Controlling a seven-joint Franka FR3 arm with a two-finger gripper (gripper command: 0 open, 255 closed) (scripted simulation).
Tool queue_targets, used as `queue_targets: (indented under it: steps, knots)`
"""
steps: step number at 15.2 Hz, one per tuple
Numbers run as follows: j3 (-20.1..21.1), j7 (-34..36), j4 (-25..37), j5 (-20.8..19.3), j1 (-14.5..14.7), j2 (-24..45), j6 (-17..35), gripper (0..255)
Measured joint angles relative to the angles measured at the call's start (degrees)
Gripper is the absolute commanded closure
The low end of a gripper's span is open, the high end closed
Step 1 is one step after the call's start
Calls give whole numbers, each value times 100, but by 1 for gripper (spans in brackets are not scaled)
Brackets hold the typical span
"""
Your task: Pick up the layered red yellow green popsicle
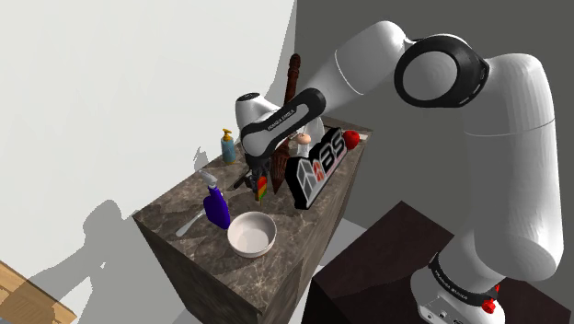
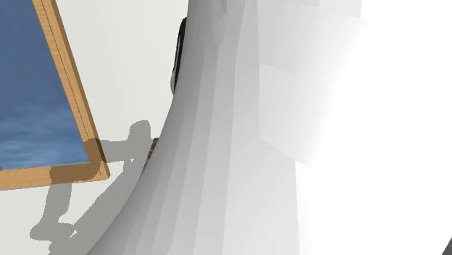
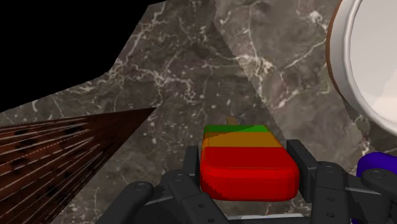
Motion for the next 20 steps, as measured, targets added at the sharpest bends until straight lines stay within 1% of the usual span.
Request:
queue_targets:
  steps: [6, 20]
  knots:
    - [3, -10, -1, 7, -8, -27, -28, 255]
    - [101, -109, 132, 170, -68, -672, -796, 255]
